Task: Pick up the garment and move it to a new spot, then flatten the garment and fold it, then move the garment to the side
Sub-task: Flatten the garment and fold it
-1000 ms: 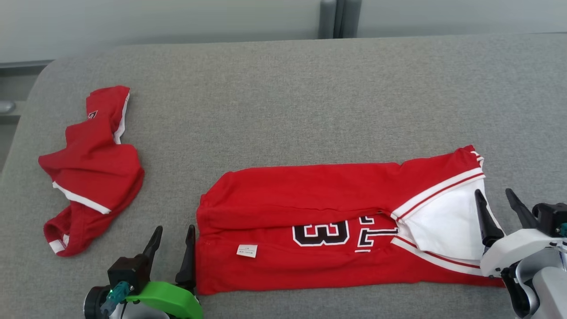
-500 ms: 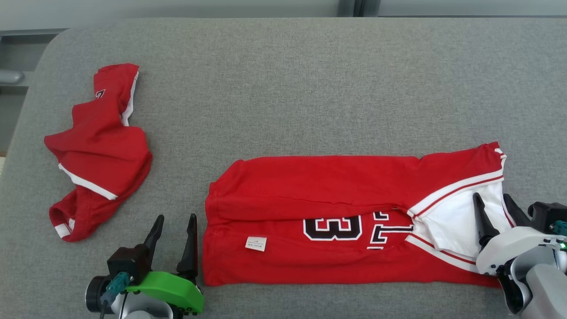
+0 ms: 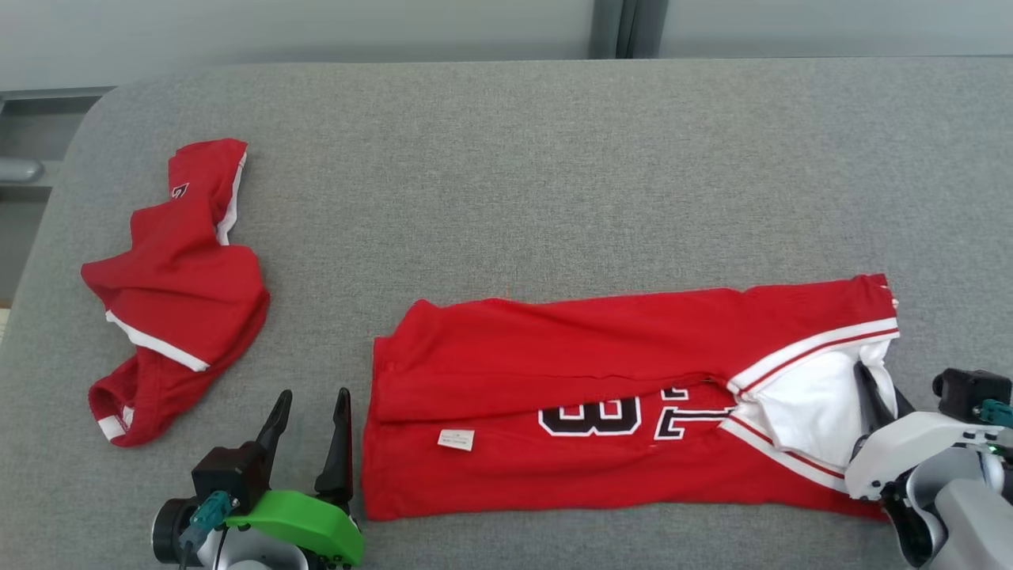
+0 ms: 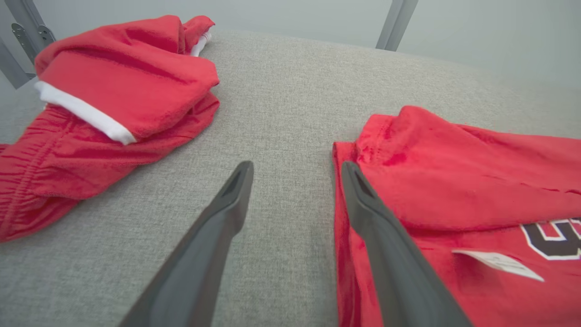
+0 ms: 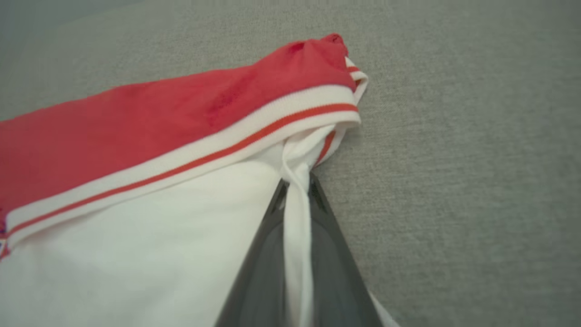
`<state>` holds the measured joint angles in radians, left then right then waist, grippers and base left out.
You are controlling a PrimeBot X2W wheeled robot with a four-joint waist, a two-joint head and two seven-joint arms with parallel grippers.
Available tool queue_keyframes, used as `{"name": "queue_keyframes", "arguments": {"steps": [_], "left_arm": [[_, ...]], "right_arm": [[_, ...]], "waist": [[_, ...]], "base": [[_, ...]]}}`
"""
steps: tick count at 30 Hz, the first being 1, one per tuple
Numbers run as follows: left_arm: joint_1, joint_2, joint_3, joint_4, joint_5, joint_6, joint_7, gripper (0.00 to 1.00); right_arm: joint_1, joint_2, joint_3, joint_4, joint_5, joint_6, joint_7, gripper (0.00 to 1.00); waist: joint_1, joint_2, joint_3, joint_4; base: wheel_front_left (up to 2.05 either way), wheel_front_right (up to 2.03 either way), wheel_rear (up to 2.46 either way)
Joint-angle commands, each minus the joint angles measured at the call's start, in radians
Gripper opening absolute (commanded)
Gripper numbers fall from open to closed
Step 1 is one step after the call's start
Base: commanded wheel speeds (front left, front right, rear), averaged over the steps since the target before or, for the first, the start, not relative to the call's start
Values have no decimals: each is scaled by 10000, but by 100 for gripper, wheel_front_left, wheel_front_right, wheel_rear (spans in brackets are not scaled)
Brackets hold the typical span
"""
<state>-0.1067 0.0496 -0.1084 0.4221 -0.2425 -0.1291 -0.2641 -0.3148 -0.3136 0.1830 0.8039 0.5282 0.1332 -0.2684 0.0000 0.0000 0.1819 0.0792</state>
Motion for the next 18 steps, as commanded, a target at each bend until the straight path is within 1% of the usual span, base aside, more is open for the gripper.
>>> {"name": "queue_keyframes", "arguments": {"steps": [1, 5, 8, 12, 15, 18], "left_arm": [[69, 22, -23, -41, 7, -20, 3, 100], [58, 22, -88, -98, -4, -21, 3, 100], [21, 23, -202, -131, -25, -21, 3, 100], [3, 23, -343, -117, -112, -22, 3, 100], [72, 23, -390, -92, -194, -22, 3, 100], [179, 23, -408, -56, -256, -22, 3, 100]], "right_arm": [[3, -184, -105, 107, 32, -46, 73, 0], [-321, -391, -729, -8, -202, -43, 39, 0], [-461, -625, -1253, 131, -404, -37, 37, 0], [-671, -922, -1664, 363, -762, -36, 37, 0], [-757, -949, -1618, 158, -969, -36, 37, 0], [-713, -791, -1025, -447, -1098, -33, 39, 0]], "waist": [[0, 0, -26, -41], [0, 0, -30, -116], [0, 0, -43, -153], [0, 0, -79, -213], [0, 0, -157, -307], [0, 0, -268, -459]], "base": [[0, 0, 0], [0, 0, 0], [0, 0, 0], [0, 0, 0], [0, 0, 0], [0, 0, 0]]}}
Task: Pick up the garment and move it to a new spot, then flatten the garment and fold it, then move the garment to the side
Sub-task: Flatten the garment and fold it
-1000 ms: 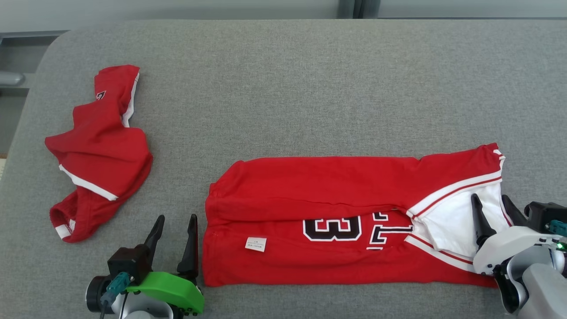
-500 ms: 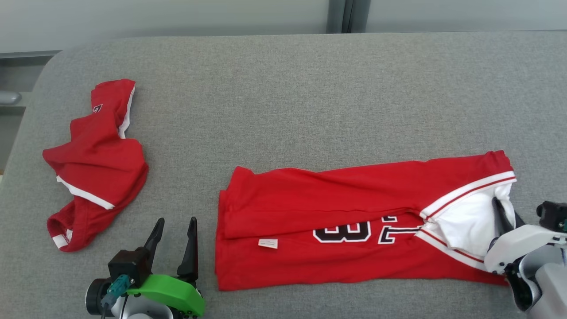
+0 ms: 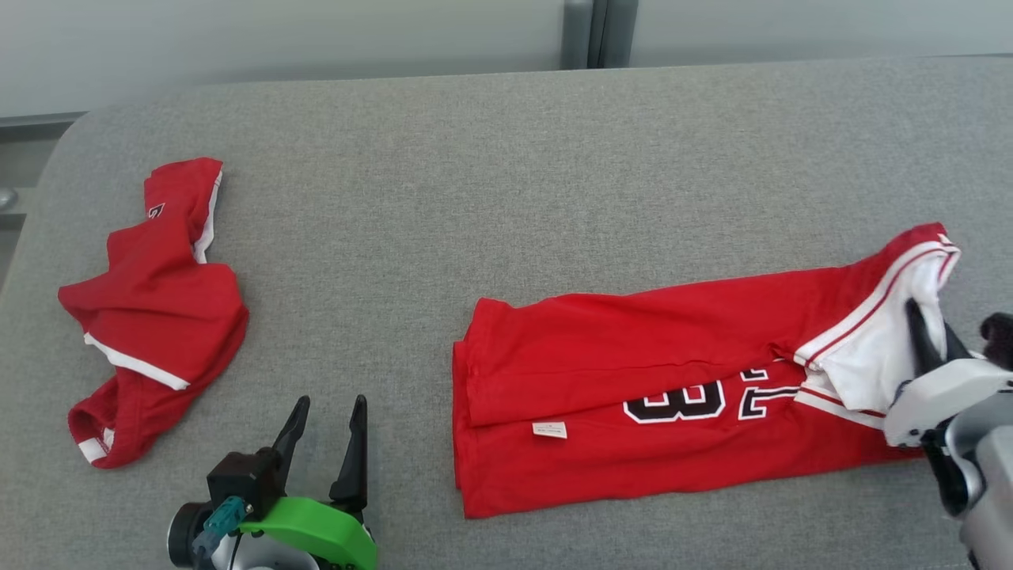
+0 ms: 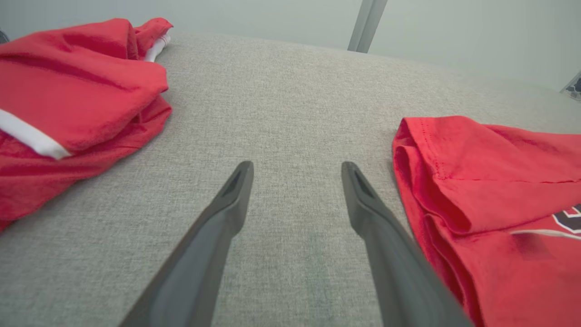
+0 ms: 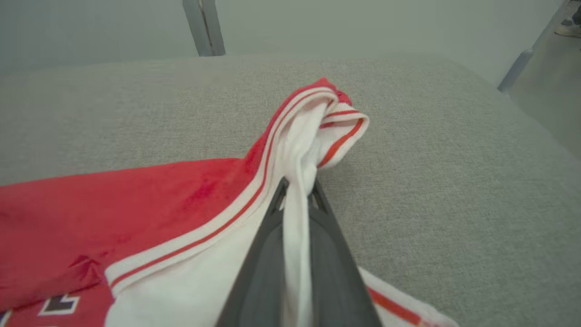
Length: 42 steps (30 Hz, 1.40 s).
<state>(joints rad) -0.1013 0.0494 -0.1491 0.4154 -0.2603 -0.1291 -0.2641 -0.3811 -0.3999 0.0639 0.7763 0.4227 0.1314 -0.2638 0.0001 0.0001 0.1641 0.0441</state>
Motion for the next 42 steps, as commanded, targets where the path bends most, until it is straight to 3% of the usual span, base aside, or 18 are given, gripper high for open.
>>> {"name": "queue_keyframes", "arguments": {"steps": [1, 8, 13, 19, 31, 32, 33, 38, 42], "left_arm": [[152, 25, -2, 28, -115, -22, 3, 100], [288, 27, -216, 111, -286, -22, 3, 100], [264, 28, -494, 139, -442, -22, 3, 100], [256, 30, -787, 152, -616, -23, 3, 100], [527, 27, -779, 255, -676, -21, 3, 100], [530, 25, -768, 254, -683, -21, 3, 100], [526, 25, -756, 248, -689, -22, 3, 100], [570, 23, -594, 157, -712, 15, 3, 100], [505, 27, -523, 79, -662, 49, 3, 100]], "right_arm": [[3, 132, 469, -425, -48, -15, -9, 0], [454, 429, 3107, -2524, 412, -14, 145, 0], [593, 779, 5078, -3933, 889, -14, 668, 0], [110, 1372, 5958, -3743, 917, -11, 755, 0], [-633, 2305, 6267, -2236, 805, -11, 360, 0], [-649, 2406, 6265, -2093, 901, -11, 331, 58], [-695, 2498, 6279, -2032, 970, -11, 292, 100], [-813, 2532, 5973, -2584, 1437, -12, 50, 100], [-449, 2182, 4623, -4026, 1699, -12, -11, 100]], "waist": [[-1, -1, -134, -169], [-1, -1, -453, -437], [-1, -1, -561, -207], [-1, -1, -517, 499], [-1, -1, -441, 1526], [-1, -1, -436, 1542], [-1, -1, -430, 1543], [-1, -1, -435, 1293], [-1, -1, -451, 970]], "base": [[0, 0, 0], [0, 0, 0], [0, 0, 0], [0, 0, 0], [0, 0, 0], [0, 0, 0], [0, 0, 0], [0, 0, 0], [0, 0, 0]]}}
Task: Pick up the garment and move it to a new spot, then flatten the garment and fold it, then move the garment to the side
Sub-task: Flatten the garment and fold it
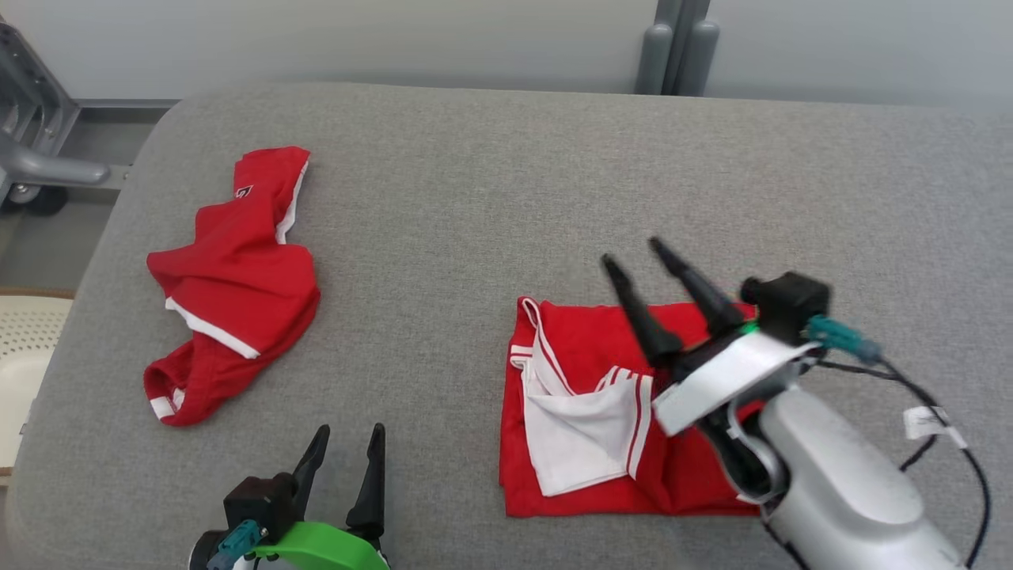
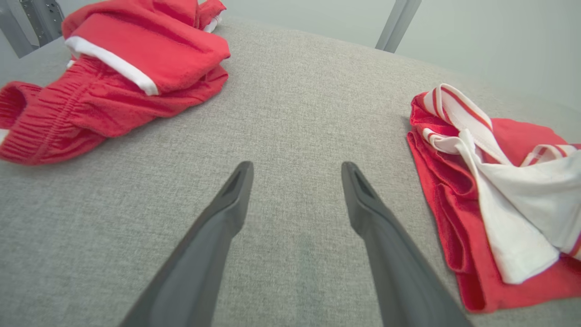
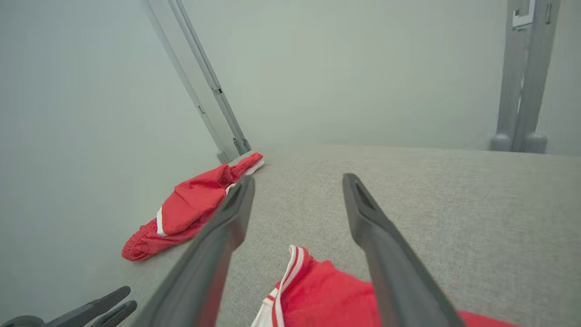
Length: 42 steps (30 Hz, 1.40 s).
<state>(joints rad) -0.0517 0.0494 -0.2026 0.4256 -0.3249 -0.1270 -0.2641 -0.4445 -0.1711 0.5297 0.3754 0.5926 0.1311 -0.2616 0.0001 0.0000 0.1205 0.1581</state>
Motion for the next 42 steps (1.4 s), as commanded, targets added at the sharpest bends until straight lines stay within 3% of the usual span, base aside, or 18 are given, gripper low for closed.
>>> {"name": "queue_keyframes", "arguments": {"steps": [1, 5, 9, 17, 25, 33, 34, 35, 37, 42], "left_arm": [[-22, 27, 28, -52, -4, 36, 3, 100], [-96, 25, 0, -111, 57, 38, 3, 100], [-126, 27, -12, -97, 98, 27, 3, 100], [-78, 27, -42, -38, 170, -5, 3, 100], [59, 27, 3, -9, 164, -21, 4, 100], [100, 27, -36, -36, 84, -12, 4, 100], [99, 27, -41, -41, 67, -13, 4, 100], [102, 27, -32, -46, 44, -13, 4, 100], [111, 27, -17, -42, 11, -11, 4, 100], [136, 27, 3, -23, -49, 5, 4, 100]], "right_arm": [[431, -208, -611, -336, -39, -8, -33, 100], [1288, -528, -2138, -530, -337, -4, -33, 100], [1988, -733, -2795, -3, -601, -4, -35, 100], [2601, -785, -1449, -630, -30, -5, -38, 100], [3171, -991, -1118, -1765, 366, -5, -38, 100], [2990, -1236, 126, -1293, 513, -5, -38, 100], [2902, -1210, 243, -1202, 525, -5, -38, 76], [2808, -1184, 325, -1135, 506, -5, -38, 41], [2681, -1166, 540, -953, 488, -5, -38, 0], [2269, -1221, 1273, -861, 367, -5, -38, 0]], "waist": [[-1, 0, -16, -242], [-1, 0, -19, -435], [-1, 0, -16, -463], [-1, 0, -7, -237], [-1, 0, -90, -121], [-1, 0, -120, -86], [-1, 0, -117, -71], [-1, 0, -114, -56], [-1, 0, -115, -20], [-1, 0, -130, 56]], "base": [[0, 0, 0], [0, 0, 0], [0, 0, 0], [0, 0, 0], [0, 0, 0], [0, 0, 0], [0, 0, 0], [0, 0, 0], [0, 0, 0], [0, 0, 0]]}}
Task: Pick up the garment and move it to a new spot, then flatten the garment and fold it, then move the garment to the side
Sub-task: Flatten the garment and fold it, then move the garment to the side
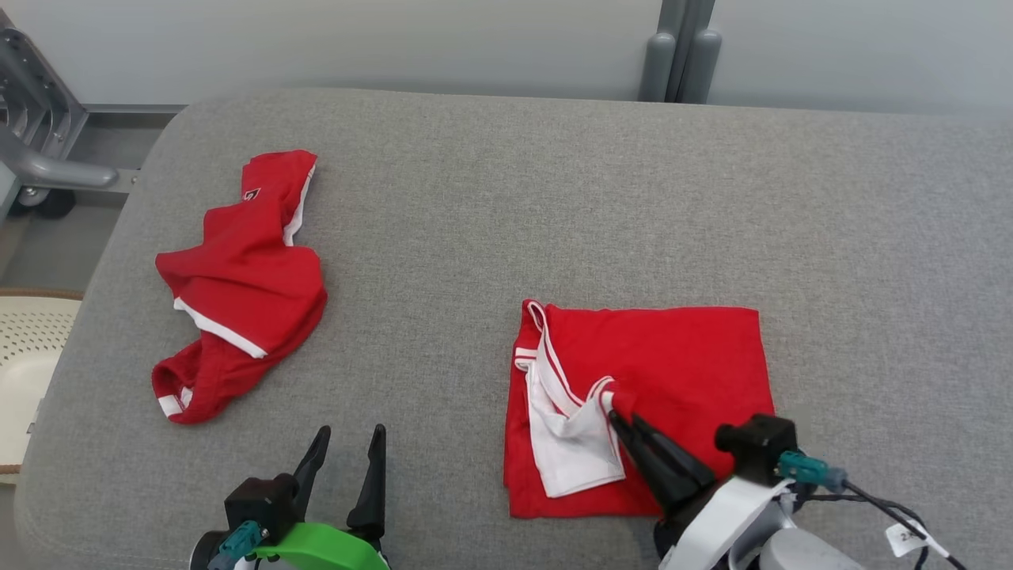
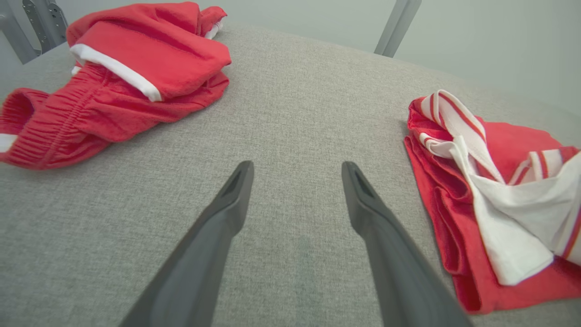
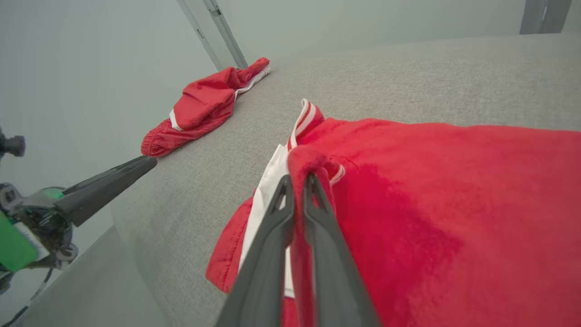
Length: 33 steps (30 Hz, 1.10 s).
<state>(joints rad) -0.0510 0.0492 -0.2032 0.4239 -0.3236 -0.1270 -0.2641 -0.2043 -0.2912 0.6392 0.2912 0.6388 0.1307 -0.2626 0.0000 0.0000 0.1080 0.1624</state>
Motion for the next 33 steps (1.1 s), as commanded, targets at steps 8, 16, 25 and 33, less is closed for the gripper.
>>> {"name": "queue_keyframes", "arguments": {"steps": [8, 16, 25, 33], "left_arm": [[124, 28, 5, 73, -163, 23, 4, 100], [148, 27, 108, -40, -114, 98, 4, 100], [-202, 29, -100, -154, 25, 89, 4, 100], [-301, 29, -180, -175, 28, 103, 4, 100]], "right_arm": [[-1054, -371, 3009, -109, 1015, -3, 194, 100], [-1333, -917, 924, 386, 1231, -2, -24, 100], [-1274, -158, -1481, 2501, -96, -2, -27, 100], [-1270, 169, -2836, 3449, -1031, -2, -27, 100]], "waist": [[0, 0, -17, -9], [0, 0, 27, -286], [0, 0, 396, -272], [0, 0, 586, -7]], "base": [[0, 0, 0], [0, 0, 0], [0, 0, 0], [0, 0, 0]]}}
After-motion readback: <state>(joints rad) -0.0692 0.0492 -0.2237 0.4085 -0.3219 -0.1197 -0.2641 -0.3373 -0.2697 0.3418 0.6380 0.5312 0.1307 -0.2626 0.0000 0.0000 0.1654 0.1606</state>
